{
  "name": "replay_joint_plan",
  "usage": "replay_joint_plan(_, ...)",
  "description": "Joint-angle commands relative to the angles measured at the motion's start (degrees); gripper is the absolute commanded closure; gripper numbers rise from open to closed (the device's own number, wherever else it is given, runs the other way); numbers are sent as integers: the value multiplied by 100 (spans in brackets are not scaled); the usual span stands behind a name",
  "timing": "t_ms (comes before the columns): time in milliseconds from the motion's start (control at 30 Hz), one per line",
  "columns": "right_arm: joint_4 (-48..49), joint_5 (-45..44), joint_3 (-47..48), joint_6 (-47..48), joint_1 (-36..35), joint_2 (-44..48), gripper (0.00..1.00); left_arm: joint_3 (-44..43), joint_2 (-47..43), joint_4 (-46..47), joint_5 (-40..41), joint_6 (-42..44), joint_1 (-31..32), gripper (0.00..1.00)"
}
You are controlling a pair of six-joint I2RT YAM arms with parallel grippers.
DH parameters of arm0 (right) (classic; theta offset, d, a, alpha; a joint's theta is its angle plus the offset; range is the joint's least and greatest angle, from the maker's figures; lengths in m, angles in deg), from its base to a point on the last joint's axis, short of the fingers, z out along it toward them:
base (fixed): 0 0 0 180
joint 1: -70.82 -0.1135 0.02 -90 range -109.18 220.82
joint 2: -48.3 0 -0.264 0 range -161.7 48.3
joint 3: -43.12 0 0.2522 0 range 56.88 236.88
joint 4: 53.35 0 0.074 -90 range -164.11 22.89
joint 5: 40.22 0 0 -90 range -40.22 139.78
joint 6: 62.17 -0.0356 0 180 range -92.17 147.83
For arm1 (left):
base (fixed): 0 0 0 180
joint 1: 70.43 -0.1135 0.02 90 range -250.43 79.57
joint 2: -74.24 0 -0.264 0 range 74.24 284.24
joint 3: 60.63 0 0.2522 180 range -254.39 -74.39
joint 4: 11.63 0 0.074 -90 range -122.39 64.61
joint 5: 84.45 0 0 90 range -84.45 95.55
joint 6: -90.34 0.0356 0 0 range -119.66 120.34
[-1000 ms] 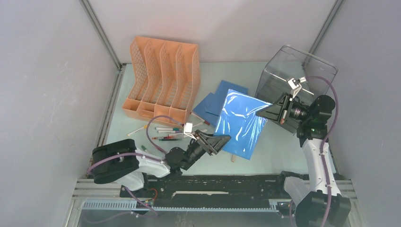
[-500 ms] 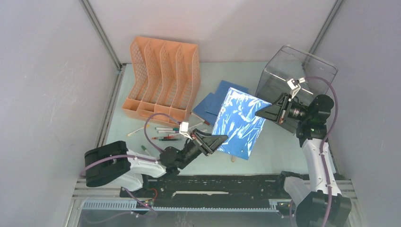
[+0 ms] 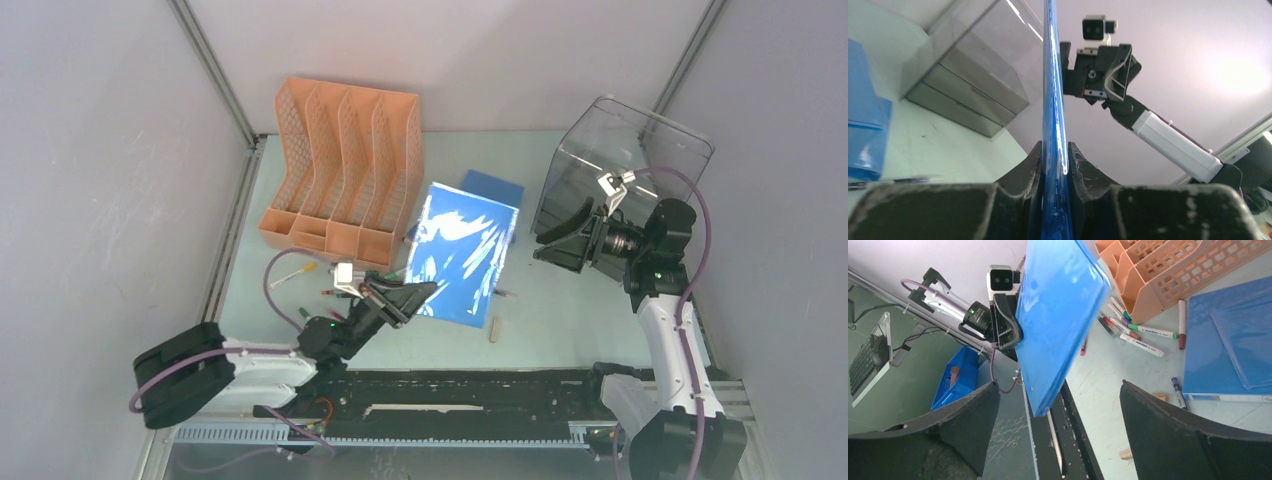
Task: Organize the desk
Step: Pick up the folder from the center of the board.
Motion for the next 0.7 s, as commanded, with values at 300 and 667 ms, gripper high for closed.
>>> replay_joint_plan(300,-743,-159,374,904,-67,208,4,-74,-4445,-5285,77,1243,-1358,100)
replay_joint_plan(667,-768,-144,379,917,-76,271,4,-1888,-4572,-8342,646,2396,-2000,100)
